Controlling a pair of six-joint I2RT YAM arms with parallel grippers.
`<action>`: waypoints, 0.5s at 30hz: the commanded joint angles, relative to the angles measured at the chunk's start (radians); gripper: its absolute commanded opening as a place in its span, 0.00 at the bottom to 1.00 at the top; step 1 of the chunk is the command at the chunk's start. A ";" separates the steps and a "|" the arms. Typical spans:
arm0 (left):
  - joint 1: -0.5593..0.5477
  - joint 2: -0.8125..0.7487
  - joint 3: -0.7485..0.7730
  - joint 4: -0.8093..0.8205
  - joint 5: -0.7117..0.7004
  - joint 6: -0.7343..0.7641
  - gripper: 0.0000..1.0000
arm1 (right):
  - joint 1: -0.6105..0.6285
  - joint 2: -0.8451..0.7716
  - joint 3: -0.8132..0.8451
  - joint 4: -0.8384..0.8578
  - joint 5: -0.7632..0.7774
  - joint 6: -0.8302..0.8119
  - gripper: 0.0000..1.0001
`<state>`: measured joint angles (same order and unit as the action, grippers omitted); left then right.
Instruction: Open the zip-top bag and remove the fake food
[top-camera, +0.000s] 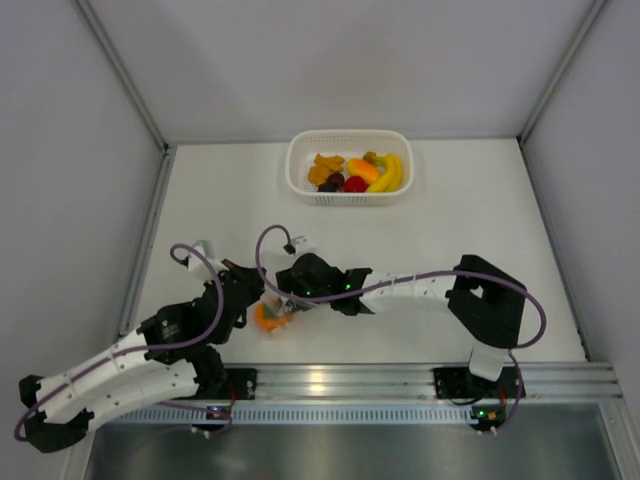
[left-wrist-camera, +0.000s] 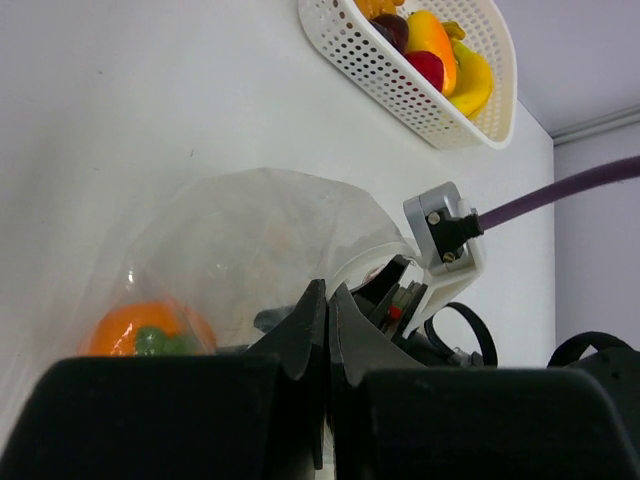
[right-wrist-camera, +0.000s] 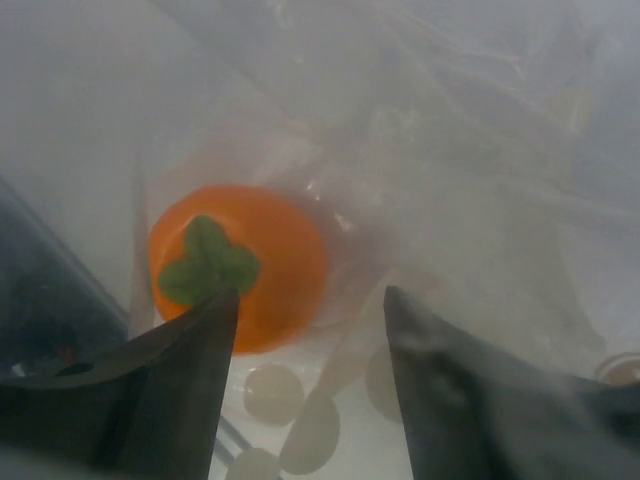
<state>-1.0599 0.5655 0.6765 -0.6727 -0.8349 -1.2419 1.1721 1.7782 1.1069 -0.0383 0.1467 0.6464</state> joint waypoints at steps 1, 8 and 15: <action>0.001 -0.007 -0.011 0.022 -0.026 0.030 0.00 | 0.038 -0.037 -0.028 0.202 -0.081 -0.063 0.63; 0.001 -0.006 -0.037 0.022 -0.024 0.012 0.00 | 0.055 -0.014 -0.065 0.374 -0.134 -0.073 0.74; 0.001 -0.018 -0.048 0.022 -0.030 0.016 0.00 | 0.061 0.125 0.007 0.371 -0.179 -0.083 0.90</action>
<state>-1.0538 0.5560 0.6361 -0.6994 -0.8875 -1.2243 1.2072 1.8320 1.0557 0.2623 0.0250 0.5930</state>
